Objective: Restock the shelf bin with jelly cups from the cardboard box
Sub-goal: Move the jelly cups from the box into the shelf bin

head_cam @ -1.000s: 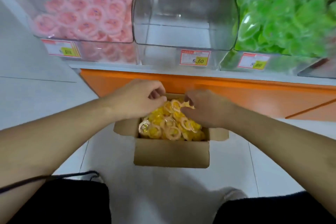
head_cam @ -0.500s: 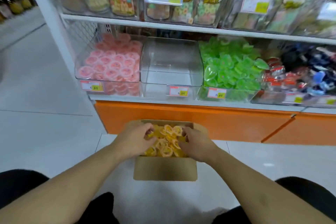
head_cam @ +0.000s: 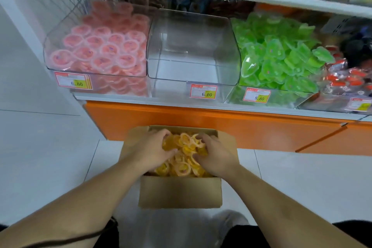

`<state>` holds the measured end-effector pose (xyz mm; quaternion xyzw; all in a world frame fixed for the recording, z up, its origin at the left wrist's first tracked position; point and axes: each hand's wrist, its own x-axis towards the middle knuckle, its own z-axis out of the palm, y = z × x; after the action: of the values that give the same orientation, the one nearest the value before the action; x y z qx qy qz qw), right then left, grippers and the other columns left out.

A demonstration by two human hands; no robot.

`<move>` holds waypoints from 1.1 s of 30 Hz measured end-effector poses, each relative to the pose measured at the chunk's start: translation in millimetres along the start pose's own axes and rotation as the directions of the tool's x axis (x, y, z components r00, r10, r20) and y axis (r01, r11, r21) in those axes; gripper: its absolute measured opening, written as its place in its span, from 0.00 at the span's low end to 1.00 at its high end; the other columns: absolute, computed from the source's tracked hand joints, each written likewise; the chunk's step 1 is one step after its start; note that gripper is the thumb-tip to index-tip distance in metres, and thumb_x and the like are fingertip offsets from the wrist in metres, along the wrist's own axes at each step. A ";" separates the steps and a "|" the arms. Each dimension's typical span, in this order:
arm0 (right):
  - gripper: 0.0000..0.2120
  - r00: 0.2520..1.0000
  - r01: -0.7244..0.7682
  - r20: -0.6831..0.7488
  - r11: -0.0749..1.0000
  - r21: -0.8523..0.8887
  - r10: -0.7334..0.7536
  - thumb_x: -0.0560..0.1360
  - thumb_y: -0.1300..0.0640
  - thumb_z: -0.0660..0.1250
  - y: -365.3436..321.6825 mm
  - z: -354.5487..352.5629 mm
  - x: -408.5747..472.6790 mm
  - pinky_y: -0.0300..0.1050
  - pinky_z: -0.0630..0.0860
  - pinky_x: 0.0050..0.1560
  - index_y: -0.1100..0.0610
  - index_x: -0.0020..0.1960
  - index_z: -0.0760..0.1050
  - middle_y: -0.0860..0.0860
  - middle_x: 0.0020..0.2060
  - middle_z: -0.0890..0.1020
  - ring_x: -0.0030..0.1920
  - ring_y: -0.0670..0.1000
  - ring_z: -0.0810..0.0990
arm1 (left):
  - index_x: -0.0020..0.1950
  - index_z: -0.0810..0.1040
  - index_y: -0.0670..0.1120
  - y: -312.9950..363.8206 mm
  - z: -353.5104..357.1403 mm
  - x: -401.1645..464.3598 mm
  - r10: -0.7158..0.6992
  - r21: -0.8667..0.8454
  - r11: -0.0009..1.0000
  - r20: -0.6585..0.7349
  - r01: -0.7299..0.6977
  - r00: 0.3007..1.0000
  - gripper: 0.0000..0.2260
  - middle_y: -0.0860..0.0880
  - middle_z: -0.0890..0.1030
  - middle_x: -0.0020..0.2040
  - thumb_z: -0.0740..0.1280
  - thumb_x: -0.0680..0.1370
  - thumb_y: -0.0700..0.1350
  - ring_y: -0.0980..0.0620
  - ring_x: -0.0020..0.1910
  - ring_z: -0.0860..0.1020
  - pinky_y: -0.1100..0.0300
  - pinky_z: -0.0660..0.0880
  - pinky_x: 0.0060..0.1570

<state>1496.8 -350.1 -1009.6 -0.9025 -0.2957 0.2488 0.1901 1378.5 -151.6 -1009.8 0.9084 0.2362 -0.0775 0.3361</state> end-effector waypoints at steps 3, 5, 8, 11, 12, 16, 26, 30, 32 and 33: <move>0.31 1.000 0.002 0.018 0.999 0.035 -0.002 0.78 0.47 0.72 5.3 9.4 28.3 0.47 0.70 0.71 0.43 0.78 0.65 0.47 0.74 0.70 0.73 0.52 0.71 | 0.77 0.67 0.57 -10.0 16.1 28.5 -0.018 0.062 0.998 0.014 0.017 1.000 0.33 0.54 0.72 0.75 0.72 0.76 0.64 0.49 0.71 0.74 0.47 0.76 0.67; 0.31 0.999 0.028 0.026 0.999 0.041 -0.029 0.77 0.47 0.72 8.9 16.0 46.3 0.52 0.69 0.74 0.41 0.78 0.65 0.46 0.75 0.70 0.75 0.53 0.69 | 0.78 0.67 0.57 -16.9 24.6 44.6 -0.051 0.069 0.996 0.049 0.048 0.997 0.34 0.53 0.70 0.76 0.73 0.75 0.64 0.48 0.72 0.74 0.45 0.76 0.67; 0.33 0.998 0.036 0.051 0.999 0.026 -0.037 0.78 0.45 0.72 14.0 27.4 65.9 0.58 0.65 0.79 0.38 0.79 0.62 0.45 0.78 0.67 0.78 0.54 0.64 | 0.74 0.70 0.59 -28.7 38.8 58.3 -0.096 0.045 0.995 0.104 0.092 0.990 0.31 0.54 0.77 0.71 0.75 0.73 0.63 0.50 0.66 0.78 0.46 0.78 0.65; 0.33 0.999 0.027 0.046 0.999 -0.042 -0.025 0.78 0.41 0.70 19.7 39.6 74.8 0.59 0.62 0.79 0.36 0.79 0.61 0.42 0.79 0.66 0.77 0.56 0.61 | 0.68 0.74 0.57 -32.5 44.4 59.8 -0.121 0.021 0.993 0.048 0.120 0.991 0.21 0.56 0.81 0.62 0.74 0.76 0.56 0.53 0.60 0.81 0.52 0.80 0.59; 0.32 0.999 0.031 0.026 0.998 -0.060 -0.029 0.78 0.40 0.70 20.7 42.8 76.0 0.58 0.63 0.78 0.36 0.79 0.62 0.42 0.78 0.66 0.76 0.56 0.62 | 0.66 0.75 0.56 -32.7 45.3 59.4 -0.131 0.019 0.991 0.036 0.130 0.991 0.18 0.57 0.81 0.59 0.73 0.78 0.55 0.53 0.57 0.81 0.55 0.79 0.54; 0.28 0.999 0.020 -0.047 0.999 -0.032 -0.022 0.76 0.41 0.73 20.4 49.6 79.5 0.57 0.67 0.76 0.36 0.73 0.69 0.40 0.73 0.71 0.73 0.54 0.66 | 0.63 0.79 0.55 -30.3 46.4 53.0 -0.105 0.038 0.994 0.009 0.104 0.994 0.13 0.54 0.80 0.60 0.71 0.80 0.54 0.52 0.53 0.81 0.59 0.76 0.47; 0.27 0.999 0.040 -0.030 0.989 0.142 -0.036 0.69 0.47 0.81 -9.1 14.1 53.8 0.43 0.78 0.54 0.45 0.61 0.69 0.40 0.53 0.77 0.55 0.46 0.77 | 0.56 0.76 0.62 -10.8 9.4 24.4 -0.067 -0.213 0.975 -0.025 0.060 0.997 0.13 0.64 0.81 0.52 0.76 0.76 0.52 0.62 0.53 0.79 0.57 0.81 0.55; 0.30 0.993 0.102 -0.078 0.972 0.210 -0.087 0.66 0.48 0.83 -33.1 -29.5 39.5 0.48 0.82 0.49 0.41 0.60 0.70 0.40 0.51 0.80 0.49 0.44 0.82 | 0.54 0.78 0.66 18.6 -25.5 9.0 0.007 -0.312 0.950 -0.035 -0.018 0.999 0.19 0.66 0.84 0.52 0.78 0.66 0.60 0.60 0.47 0.84 0.51 0.84 0.48; 0.31 0.986 0.154 -0.106 0.953 0.261 -0.131 0.67 0.52 0.83 -43.9 -54.7 27.8 0.44 0.82 0.48 0.38 0.62 0.70 0.41 0.48 0.81 0.44 0.40 0.82 | 0.53 0.80 0.62 34.2 -44.1 1.0 0.033 -0.407 0.912 -0.055 -0.052 0.998 0.18 0.63 0.85 0.51 0.81 0.67 0.52 0.56 0.46 0.85 0.46 0.84 0.48; 0.31 0.981 0.181 -0.116 0.944 0.276 -0.154 0.68 0.53 0.83 -49.3 -67.6 19.9 0.40 0.81 0.48 0.38 0.63 0.71 0.40 0.46 0.81 0.42 0.39 0.81 | 0.53 0.81 0.61 43.5 -53.4 -4.5 0.041 -0.438 0.896 -0.079 -0.072 0.996 0.17 0.63 0.85 0.51 0.81 0.69 0.47 0.56 0.45 0.85 0.46 0.84 0.49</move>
<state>1527.1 -313.7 -937.8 -0.8478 -0.3232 0.2296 0.3521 1394.5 -147.6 -942.8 0.8174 0.2323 0.0184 0.5268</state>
